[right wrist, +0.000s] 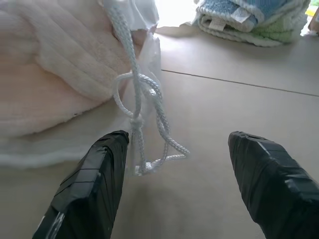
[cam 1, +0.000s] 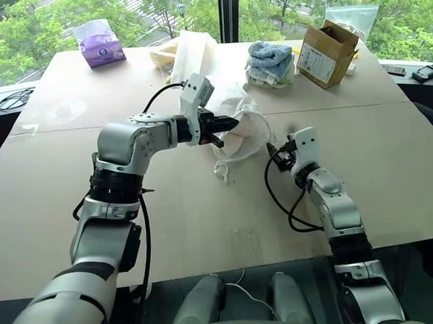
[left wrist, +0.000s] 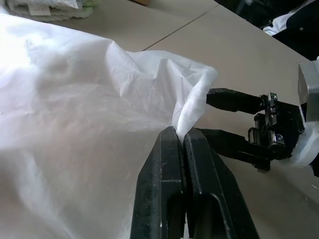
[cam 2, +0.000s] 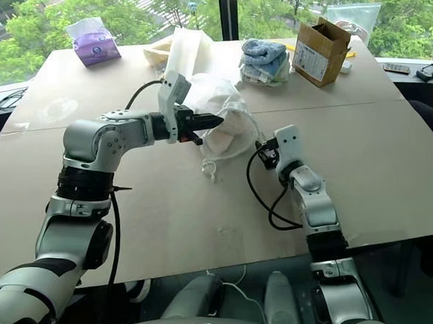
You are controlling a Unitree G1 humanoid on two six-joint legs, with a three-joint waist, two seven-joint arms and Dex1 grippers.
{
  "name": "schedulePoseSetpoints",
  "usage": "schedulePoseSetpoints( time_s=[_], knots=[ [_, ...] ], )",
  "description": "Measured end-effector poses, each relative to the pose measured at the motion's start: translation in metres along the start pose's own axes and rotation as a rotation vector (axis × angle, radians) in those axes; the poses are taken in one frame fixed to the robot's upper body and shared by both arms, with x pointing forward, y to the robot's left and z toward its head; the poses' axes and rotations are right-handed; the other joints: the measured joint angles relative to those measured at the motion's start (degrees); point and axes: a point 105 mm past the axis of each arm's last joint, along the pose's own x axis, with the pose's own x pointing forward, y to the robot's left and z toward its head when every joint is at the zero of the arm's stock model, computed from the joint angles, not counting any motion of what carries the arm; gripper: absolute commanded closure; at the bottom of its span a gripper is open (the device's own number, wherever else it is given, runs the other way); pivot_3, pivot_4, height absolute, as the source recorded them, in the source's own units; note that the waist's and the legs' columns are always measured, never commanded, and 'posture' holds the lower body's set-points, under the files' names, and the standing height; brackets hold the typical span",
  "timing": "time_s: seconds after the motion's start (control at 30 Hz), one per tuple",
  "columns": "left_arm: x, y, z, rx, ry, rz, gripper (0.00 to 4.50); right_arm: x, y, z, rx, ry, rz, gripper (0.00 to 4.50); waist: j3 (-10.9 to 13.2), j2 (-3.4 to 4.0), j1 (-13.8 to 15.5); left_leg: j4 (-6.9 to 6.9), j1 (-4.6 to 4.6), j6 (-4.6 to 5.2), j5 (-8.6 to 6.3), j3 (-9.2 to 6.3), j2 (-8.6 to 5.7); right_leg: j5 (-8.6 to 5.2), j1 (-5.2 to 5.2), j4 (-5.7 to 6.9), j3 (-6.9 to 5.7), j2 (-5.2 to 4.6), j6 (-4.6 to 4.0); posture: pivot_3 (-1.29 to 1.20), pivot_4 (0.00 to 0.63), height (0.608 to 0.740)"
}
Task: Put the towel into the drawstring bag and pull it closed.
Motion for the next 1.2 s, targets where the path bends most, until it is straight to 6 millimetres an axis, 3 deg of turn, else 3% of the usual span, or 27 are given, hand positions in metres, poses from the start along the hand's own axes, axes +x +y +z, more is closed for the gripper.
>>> schedulePoseSetpoints(
  time_s=[0.27, 0.37, 0.53, 0.83, 0.97, 1.2],
  knots=[
    [0.0, 0.0, 0.0, 0.001, 0.002, -0.002, 4.5, 0.008, 0.012, 0.002, -0.022, 0.004, 0.012, 1.09, 0.0, 0.0, 0.0, 0.02, 0.0, 0.0, 0.0, 0.0, 0.0, 0.0, 0.0, 0.0, 0.0, 0.0, 0.0, 0.0, 0.15, 0.74],
    [0.0, 0.0, 0.0, 0.001, 0.002, -0.002, 4.5, 0.012, 0.014, 0.001, -0.021, 0.003, 0.02, 1.88, 0.0, 0.0, 0.0, 0.02, 0.0, 0.0, 0.0, -0.01, 0.0, 0.0, 0.0, 0.01, -0.01, 0.0, 0.0, 0.0, 0.15, 0.74],
    [0.0, 0.0, 0.0, 0.001, 0.002, -0.002, 4.5, 0.013, 0.014, -0.002, -0.025, 0.011, 0.025, 4.41, 0.0, 0.0, -0.02, 0.02, 0.0, 0.0, 0.0, -0.01, 0.0, 0.0, 0.0, 0.01, -0.01, 0.01, 0.0, 0.0, 0.15, 0.74],
    [-0.001, 0.001, 0.0, 0.002, 0.003, 0.002, 4.5, -0.005, -0.002, -0.008, -0.096, 0.037, -0.006, 4.46, 0.0, 0.0, 0.06, 0.02, 0.0, 0.0, 0.0, -0.01, 0.0, 0.0, 0.0, 0.01, -0.01, 0.0, 0.0, 0.0, 0.15, 0.74],
    [-0.001, 0.002, -0.001, 0.002, 0.005, 0.006, 4.5, -0.023, -0.021, -0.012, -0.182, 0.066, -0.061, 4.46, 0.0, 0.0, 0.13, 0.02, 0.0, 0.0, 0.0, 0.0, -0.01, 0.0, 0.0, 0.01, 0.0, 0.0, 0.0, 0.0, 0.15, 0.74],
    [0.002, 0.0, -0.003, 0.019, 0.016, -0.006, 4.5, -0.04, -0.056, 0.004, -0.299, 0.04, -0.196, 4.46, 0.0, 0.0, 0.15, 0.02, 0.01, 0.0, 0.0, 0.02, -0.01, 0.0, 0.0, 0.02, 0.01, 0.0, 0.0, 0.0, 0.15, 0.74]
  ],
)
